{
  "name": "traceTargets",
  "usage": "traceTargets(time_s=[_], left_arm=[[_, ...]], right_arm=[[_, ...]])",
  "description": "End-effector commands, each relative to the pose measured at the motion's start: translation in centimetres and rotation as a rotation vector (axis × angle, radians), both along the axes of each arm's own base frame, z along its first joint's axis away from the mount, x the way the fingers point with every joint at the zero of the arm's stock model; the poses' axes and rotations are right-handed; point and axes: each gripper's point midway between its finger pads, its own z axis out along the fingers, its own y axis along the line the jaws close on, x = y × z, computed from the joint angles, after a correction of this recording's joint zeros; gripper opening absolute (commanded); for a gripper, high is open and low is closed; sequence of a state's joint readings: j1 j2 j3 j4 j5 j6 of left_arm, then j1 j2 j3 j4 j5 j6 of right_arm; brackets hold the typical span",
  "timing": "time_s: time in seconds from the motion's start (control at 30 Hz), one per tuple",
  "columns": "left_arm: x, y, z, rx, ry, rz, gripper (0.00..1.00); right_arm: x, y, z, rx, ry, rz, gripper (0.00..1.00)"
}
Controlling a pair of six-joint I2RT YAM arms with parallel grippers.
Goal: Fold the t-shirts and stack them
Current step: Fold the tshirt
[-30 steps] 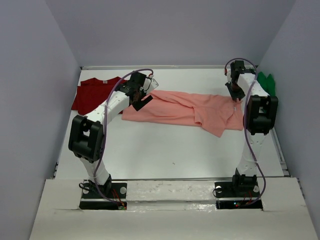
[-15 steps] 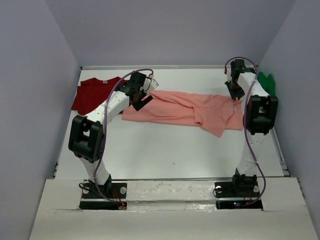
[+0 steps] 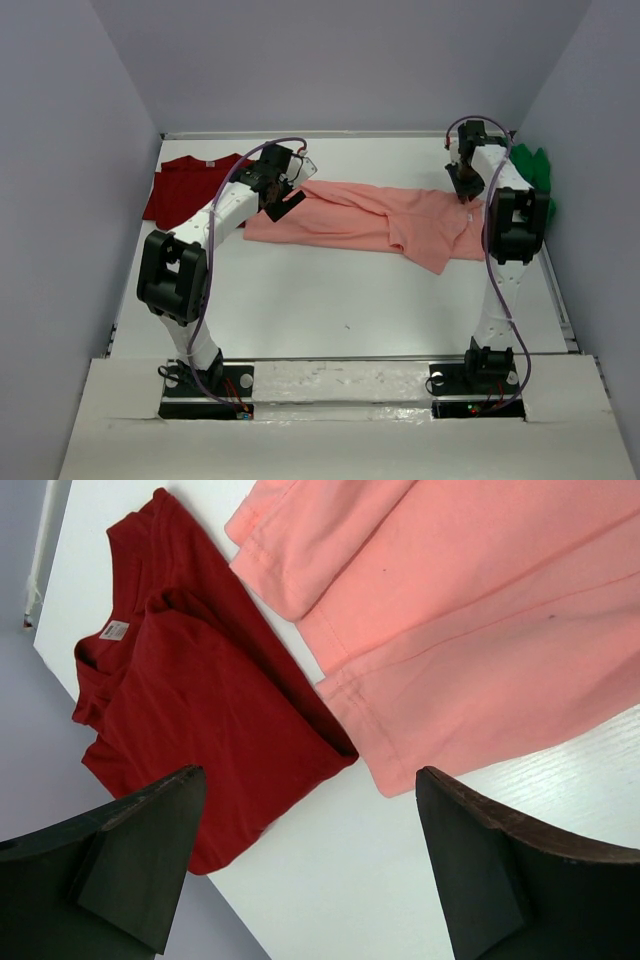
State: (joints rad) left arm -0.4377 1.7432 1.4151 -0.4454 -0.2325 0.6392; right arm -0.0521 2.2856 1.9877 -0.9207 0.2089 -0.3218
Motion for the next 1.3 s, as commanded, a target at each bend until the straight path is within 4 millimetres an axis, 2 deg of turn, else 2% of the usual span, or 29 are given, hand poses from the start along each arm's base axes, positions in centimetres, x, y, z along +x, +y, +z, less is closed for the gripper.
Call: traceTargets(time_s=[0.0,0.13,0.23,0.3,0.53,0.67,0.7,0.83,0.9,1.07,1.27], left_arm=[[-0.1,-0.1,-0.2,0.009,0.003,-0.005,0.99],[-0.1,-0.1,-0.4,0.012,0.009,-0.004,0.99],[-0.1,-0.1,-0.5,0.013,0.013,-0.003,0.99],[-0.2,-0.1,-0.6,0.013,0.016,-0.004,0.99],[-0.1,-0.1,-0.6,0.016,0.015,-0.004,0.99],[-0.1,-0.1,-0.7,0.015,0.02,-0.002,0.99],[-0.1,-0.2,-0.7,0.015,0.023,-0.004,0.99],[0.0,-0.3,-0.7,0.011,0.026,-0.003,0.99],[-0.1,-0.2,-0.6,0.01,0.025,-0.002,0.99],[-0.2,-0.1,-0.6,0.012,0.025,-0.002,0.99],[-0.5,0.0,-0.8,0.015,0.031,-0.002,0.99]], right_arm=[[0.6,0.4,0.7,0.019,-0.02,0.0,0.3],[0.4,0.4,0.2,0.018,-0.006,0.001,0.26],[0.3,0.3,0.1,0.015,-0.001,0.002,0.16],[0.3,0.4,0.0,0.018,-0.001,0.002,0.01],[0.4,0.1,0.6,0.003,-0.01,0.003,0.0],[0.5,0.0,2.4,-0.005,-0.038,0.01,0.0],[0.7,0.0,3.5,-0.009,-0.057,0.012,0.0],[1.3,-0.2,5.7,-0.017,-0.091,0.016,0.0],[1.7,-0.2,6.1,-0.019,-0.099,0.015,0.0],[2.7,-0.1,6.6,-0.011,-0.107,0.016,0.0],[2.9,-0.1,5.7,-0.009,-0.093,0.021,0.0]])
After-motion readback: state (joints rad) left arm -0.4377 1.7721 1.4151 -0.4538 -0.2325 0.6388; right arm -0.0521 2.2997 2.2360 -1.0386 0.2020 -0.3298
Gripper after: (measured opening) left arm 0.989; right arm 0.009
